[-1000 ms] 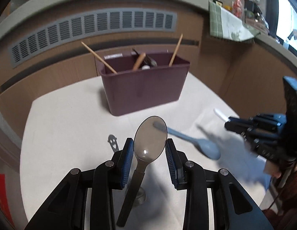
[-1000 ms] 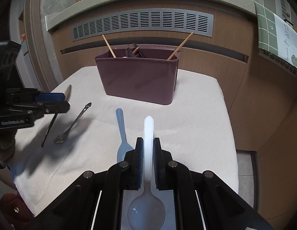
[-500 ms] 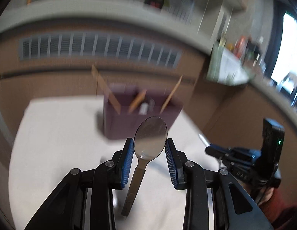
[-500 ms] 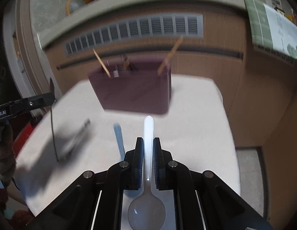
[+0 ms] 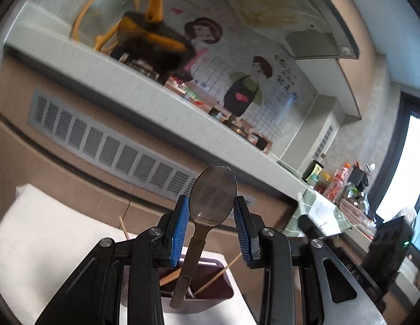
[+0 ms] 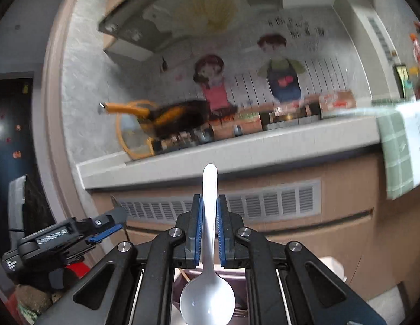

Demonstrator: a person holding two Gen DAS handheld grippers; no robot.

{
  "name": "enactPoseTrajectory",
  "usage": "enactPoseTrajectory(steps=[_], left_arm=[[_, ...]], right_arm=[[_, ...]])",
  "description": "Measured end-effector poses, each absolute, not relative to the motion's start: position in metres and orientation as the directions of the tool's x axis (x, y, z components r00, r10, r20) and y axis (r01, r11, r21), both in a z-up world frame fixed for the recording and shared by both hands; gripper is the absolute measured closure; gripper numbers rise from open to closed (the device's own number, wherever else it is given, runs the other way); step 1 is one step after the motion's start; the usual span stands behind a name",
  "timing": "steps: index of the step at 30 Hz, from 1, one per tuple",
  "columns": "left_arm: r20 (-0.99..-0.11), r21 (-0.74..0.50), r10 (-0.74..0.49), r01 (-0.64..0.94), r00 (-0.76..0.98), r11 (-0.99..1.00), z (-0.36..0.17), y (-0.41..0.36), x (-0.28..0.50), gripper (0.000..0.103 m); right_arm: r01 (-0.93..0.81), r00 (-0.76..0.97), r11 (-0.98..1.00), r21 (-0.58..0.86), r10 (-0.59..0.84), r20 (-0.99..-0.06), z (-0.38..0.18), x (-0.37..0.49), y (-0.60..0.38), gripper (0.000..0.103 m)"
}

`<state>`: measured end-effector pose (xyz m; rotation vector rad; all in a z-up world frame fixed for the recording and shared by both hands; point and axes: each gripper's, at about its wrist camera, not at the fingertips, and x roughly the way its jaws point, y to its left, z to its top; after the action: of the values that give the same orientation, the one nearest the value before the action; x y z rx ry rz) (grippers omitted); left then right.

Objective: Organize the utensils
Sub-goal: 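Lower both spoons into the maroon caddy and open both grippers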

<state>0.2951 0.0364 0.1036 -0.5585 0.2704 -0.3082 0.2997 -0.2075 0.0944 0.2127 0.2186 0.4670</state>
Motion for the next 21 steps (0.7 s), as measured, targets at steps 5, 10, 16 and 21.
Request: enactPoseTrajectory(steps=[5,10,16,21], left_arm=[[-0.164,-0.568,-0.351,0.203,0.922,0.798,0.082,0.045,0.320,0.068],[-0.166,-0.588,-0.359,0.200,0.918,0.783,0.068,0.049,0.340,0.068],[-0.174,-0.615,-0.406,0.223,0.897,0.757,0.045,0.049,0.356,0.063],[-0.199,-0.588,-0.404,0.221,0.893,0.778,0.044,0.057,0.338,0.060]], right_arm=[[-0.408,0.867,0.885,0.223,0.452,-0.209,0.062,0.334,-0.191,0.094],[-0.390,0.882,0.889,0.240,0.435,-0.178,0.040,0.354,-0.191,0.094],[-0.455,0.862,0.865,0.210,0.487,-0.141,0.015,0.351,-0.190,0.076],[-0.436,0.865,0.880,0.187,0.467,-0.183,0.020,0.320,-0.202,0.074]])
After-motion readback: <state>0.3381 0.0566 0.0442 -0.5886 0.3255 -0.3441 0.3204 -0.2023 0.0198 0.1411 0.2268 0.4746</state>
